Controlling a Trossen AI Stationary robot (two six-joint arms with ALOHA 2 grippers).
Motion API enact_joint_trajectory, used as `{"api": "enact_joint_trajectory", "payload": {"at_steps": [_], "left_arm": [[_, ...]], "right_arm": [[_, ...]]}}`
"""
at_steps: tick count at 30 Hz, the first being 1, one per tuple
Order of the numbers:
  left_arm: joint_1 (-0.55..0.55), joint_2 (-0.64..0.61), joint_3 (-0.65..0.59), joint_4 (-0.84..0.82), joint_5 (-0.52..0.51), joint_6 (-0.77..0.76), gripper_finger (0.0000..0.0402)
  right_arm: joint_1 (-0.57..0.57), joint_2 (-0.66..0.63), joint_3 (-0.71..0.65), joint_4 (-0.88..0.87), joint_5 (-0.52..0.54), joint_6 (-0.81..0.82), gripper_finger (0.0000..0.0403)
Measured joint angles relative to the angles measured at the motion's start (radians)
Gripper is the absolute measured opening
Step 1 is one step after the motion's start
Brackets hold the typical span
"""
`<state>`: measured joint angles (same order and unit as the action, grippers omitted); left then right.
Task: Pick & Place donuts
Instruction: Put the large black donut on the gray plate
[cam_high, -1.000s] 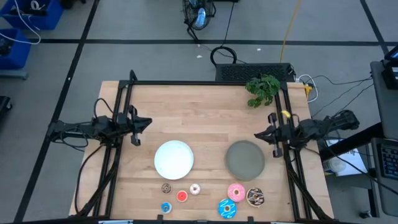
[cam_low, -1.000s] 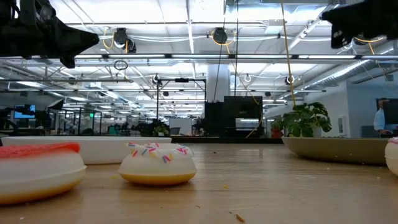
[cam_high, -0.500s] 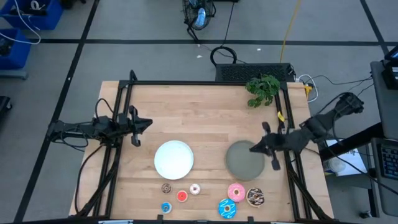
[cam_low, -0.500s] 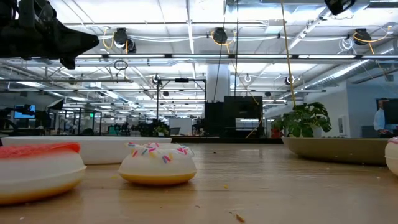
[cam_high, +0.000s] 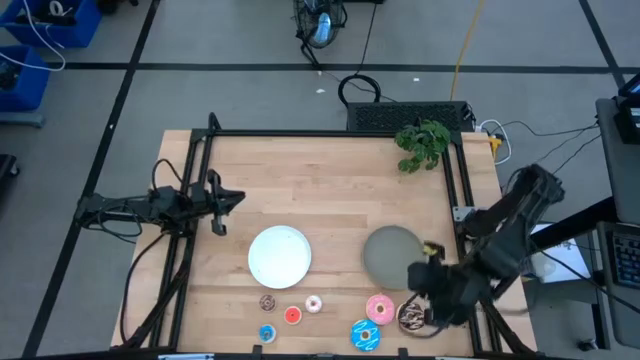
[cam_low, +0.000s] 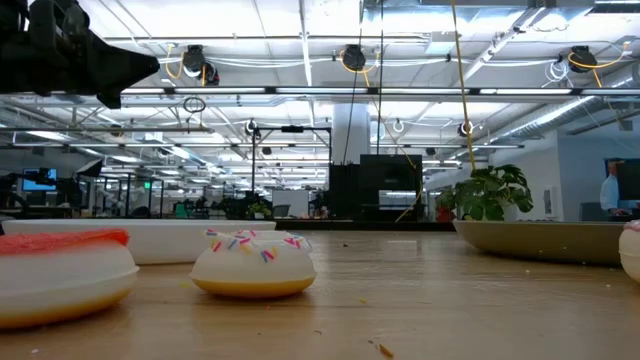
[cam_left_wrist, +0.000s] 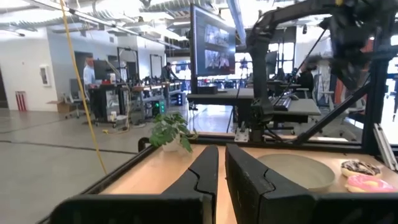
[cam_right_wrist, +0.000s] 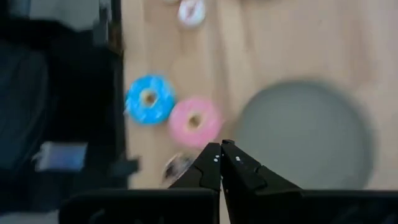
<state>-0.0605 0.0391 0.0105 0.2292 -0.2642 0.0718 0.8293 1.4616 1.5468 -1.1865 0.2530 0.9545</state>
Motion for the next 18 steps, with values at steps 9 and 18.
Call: {"api": "enact_joint_trajectory", "payload": {"at_steps": [9,18], "left_arm": [[0.0,0.0,0.0,0.008,-0.007,0.004,0.0037],[0.0,0.0,0.0,0.008,-0.008,0.002,0.0037]], "right_arm": [[0.017,0.197,0.017,-0.093,-0.244,0.134,0.0],[-0.004,0.176,0.018,-0.113,-0.254,0.113,0.0]]}}
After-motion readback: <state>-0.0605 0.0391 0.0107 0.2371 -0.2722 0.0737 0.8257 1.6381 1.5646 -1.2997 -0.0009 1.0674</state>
